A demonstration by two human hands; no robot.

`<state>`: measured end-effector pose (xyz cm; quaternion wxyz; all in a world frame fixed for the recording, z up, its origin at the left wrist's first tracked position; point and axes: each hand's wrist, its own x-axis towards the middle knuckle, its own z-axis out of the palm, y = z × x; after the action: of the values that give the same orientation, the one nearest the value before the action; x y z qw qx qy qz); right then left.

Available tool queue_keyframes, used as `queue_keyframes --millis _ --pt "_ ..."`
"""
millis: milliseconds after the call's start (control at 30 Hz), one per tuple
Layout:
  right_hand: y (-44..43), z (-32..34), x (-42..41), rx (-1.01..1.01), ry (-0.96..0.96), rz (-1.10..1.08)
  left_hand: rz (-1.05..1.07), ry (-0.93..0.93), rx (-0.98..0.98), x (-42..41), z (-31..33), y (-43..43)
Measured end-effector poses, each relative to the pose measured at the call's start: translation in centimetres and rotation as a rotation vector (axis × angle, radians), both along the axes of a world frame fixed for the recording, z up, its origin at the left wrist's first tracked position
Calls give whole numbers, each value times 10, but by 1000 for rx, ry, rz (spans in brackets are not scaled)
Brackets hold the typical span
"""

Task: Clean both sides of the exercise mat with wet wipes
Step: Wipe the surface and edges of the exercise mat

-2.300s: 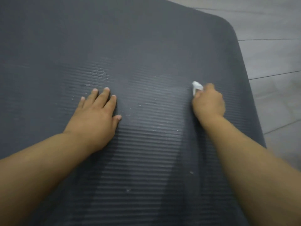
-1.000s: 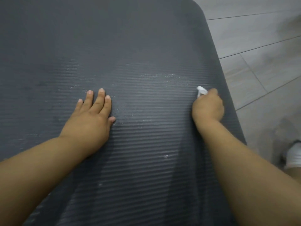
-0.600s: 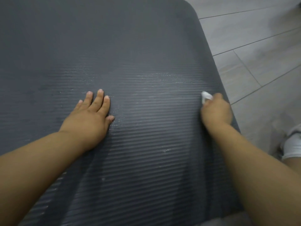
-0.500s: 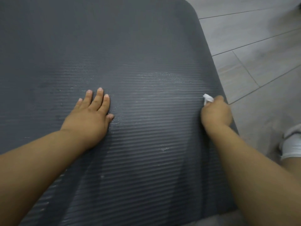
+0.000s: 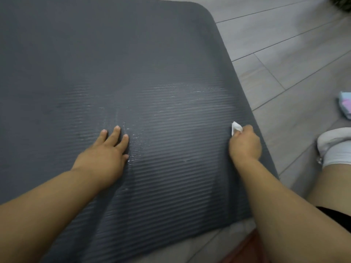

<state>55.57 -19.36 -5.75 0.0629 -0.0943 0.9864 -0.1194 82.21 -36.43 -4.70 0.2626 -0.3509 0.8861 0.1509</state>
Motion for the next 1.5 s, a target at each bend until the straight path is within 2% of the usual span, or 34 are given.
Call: queue_keyframes --millis 100,200,267,333,367,400,500,533,567,633,767,800,833,900,1000,1067,1100,1167,1233,1300,1367,1400,1433,1500 --pt "-9 -14 51 7 -39 116 -10 21 -1 11 -1 17" --pt "-31 -21 130 -84 -23 546 -5 67 0 25 -1 23" --pt "-35 -17 165 -61 -155 842 -8 84 5 37 -1 23" --pt "-25 -13 154 -15 -217 942 -23 86 -2 49 1 22" --pt "-18 -12 136 17 -194 881 -31 83 -6 55 2 22" --pt "-9 -10 113 54 -174 725 -36 78 -10 60 3 21" --pt "25 6 48 90 -99 67 -40 82 -19 69 2 21" --pt "29 7 47 101 -85 -28 -37 90 -17 69 1 21" --pt "25 5 58 117 -73 -25 -32 97 -13 70 0 22" --pt "7 -7 110 124 -91 173 -30 100 -2 71 -2 22" --pt "-16 -14 243 -11 -291 974 -59 66 8 74 2 18" --pt "-15 -9 253 -29 -323 1101 -67 54 2 76 4 15" --pt "-13 -4 247 -27 -317 1138 -68 45 4 78 5 13" --pt "0 -2 208 61 -273 954 -65 36 16 85 7 10" --pt "37 7 120 171 -141 316 -76 24 15 97 6 12" --pt "56 15 99 187 -117 35 -66 16 20 102 6 15" --pt "56 13 105 202 -118 25 -58 18 22 101 6 17" --pt "43 4 140 185 -123 148 -32 27 29 98 7 22" --pt "26 -1 196 149 -175 480 0 27 37 94 8 27" --pt "24 6 243 25 -189 958 10 12 27 91 10 32" --pt "39 6 243 -13 -172 1194 23 0 27 89 11 38" --pt "46 6 224 24 -162 1163 33 -5 32 89 11 41" --pt "53 6 201 101 -162 1019 41 -8 32 87 11 44" --pt "72 8 142 192 -205 511 57 3 24 84 11 51"
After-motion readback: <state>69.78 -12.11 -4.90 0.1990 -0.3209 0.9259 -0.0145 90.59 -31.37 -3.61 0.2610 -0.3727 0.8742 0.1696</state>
